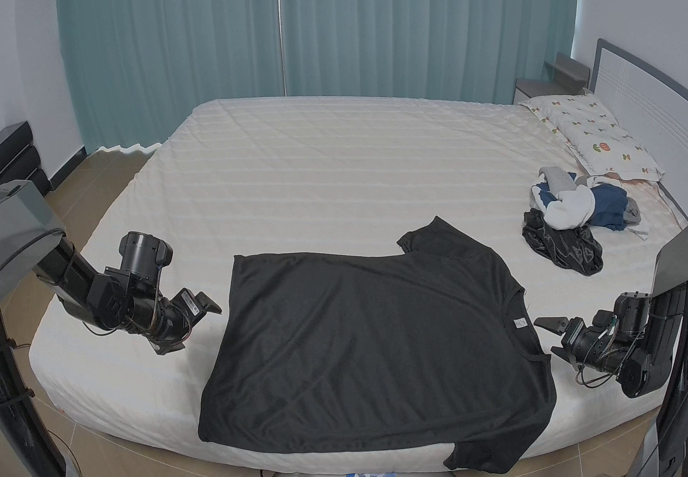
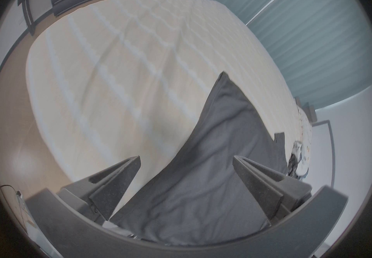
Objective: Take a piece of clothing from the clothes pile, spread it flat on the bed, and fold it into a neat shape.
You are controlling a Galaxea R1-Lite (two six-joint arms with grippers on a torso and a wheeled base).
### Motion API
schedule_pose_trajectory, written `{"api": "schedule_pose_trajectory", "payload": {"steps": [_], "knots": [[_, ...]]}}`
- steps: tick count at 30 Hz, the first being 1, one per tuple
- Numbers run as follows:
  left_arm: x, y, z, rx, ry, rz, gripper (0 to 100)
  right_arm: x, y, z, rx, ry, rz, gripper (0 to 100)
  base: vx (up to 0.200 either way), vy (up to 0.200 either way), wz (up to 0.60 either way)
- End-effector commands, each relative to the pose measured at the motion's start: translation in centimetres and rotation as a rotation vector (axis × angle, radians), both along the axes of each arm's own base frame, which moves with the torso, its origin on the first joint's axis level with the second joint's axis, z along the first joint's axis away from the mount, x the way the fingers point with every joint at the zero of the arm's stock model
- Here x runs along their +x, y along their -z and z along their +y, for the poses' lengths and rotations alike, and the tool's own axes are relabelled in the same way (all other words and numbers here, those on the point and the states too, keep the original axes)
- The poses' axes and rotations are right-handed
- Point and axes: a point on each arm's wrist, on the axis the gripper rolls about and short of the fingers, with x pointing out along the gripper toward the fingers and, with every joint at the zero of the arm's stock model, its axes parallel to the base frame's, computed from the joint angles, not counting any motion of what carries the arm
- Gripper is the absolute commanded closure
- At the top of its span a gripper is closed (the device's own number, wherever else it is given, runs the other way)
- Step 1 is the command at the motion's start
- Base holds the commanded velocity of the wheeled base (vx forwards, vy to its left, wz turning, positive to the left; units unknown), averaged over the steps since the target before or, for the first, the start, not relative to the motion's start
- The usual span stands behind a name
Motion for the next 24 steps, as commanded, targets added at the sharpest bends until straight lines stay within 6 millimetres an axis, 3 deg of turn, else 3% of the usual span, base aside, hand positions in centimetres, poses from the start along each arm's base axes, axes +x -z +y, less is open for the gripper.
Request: {"api": "schedule_pose_trajectory", "payload": {"steps": [1,8,9,10,16,24], "knots": [[1.9,0.1,0.6,-0.016,-0.039,-0.023,0,0.0,0.0,0.0,0.010,0.004,-0.001,0,0.000,0.000,0.00],[5.1,-0.1,0.7,-0.029,-0.061,-0.083,0,0.1,0.0,0.2,0.046,0.017,0.008,0,0.000,0.000,0.00],[6.8,0.1,0.6,-0.034,-0.061,-0.107,0,0.2,0.0,0.4,0.057,0.016,0.013,0,0.000,0.000,0.00],[6.9,0.2,0.5,-0.034,-0.061,-0.107,0,0.2,0.0,0.4,0.058,0.016,0.014,0,0.000,0.000,0.00],[12.7,2.1,0.1,-0.042,-0.060,-0.178,0,0.8,0.2,0.3,0.110,0.050,0.019,0,0.000,0.000,0.00],[18.2,4.2,-0.5,-0.051,-0.052,-0.258,0,1.1,1.2,0.4,0.110,0.048,0.045,0,0.000,0.000,0.00]]}}
